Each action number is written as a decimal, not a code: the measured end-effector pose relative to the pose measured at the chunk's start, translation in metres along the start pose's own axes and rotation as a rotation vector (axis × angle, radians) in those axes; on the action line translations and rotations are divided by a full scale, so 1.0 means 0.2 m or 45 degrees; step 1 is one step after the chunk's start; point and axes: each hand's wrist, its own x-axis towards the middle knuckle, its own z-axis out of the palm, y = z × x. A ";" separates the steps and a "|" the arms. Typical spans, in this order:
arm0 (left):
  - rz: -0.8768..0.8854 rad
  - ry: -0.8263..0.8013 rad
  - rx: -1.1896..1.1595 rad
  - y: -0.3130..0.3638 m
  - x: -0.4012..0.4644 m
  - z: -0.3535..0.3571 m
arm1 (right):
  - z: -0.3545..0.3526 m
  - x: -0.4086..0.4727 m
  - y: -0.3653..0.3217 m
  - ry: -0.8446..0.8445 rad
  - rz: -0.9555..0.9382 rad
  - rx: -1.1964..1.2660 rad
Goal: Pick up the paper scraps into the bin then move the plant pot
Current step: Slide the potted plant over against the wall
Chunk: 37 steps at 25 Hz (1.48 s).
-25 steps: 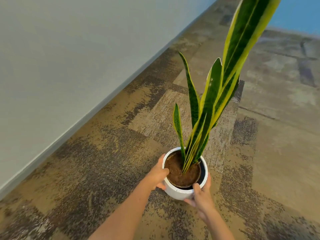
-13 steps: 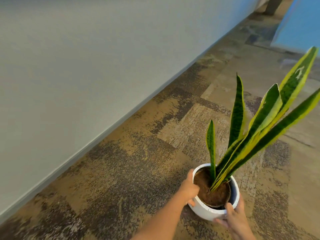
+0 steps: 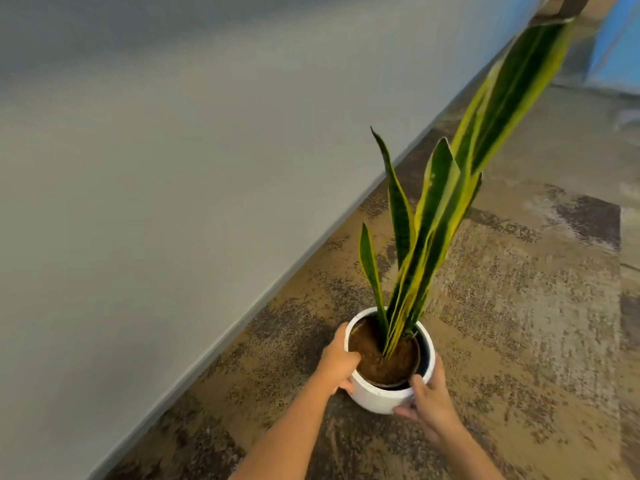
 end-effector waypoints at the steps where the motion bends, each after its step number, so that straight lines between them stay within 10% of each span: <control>1: 0.006 0.039 -0.008 -0.01 0.00 -0.10 | 0.09 0.01 -0.01 -0.020 -0.013 -0.010; 14: 0.082 0.166 -0.136 -0.04 0.02 -0.86 | 0.88 0.11 -0.15 -0.162 -0.018 0.078; 37: 0.005 0.145 -0.425 -0.17 0.08 -0.91 | 0.91 0.14 -0.17 -0.328 0.003 0.106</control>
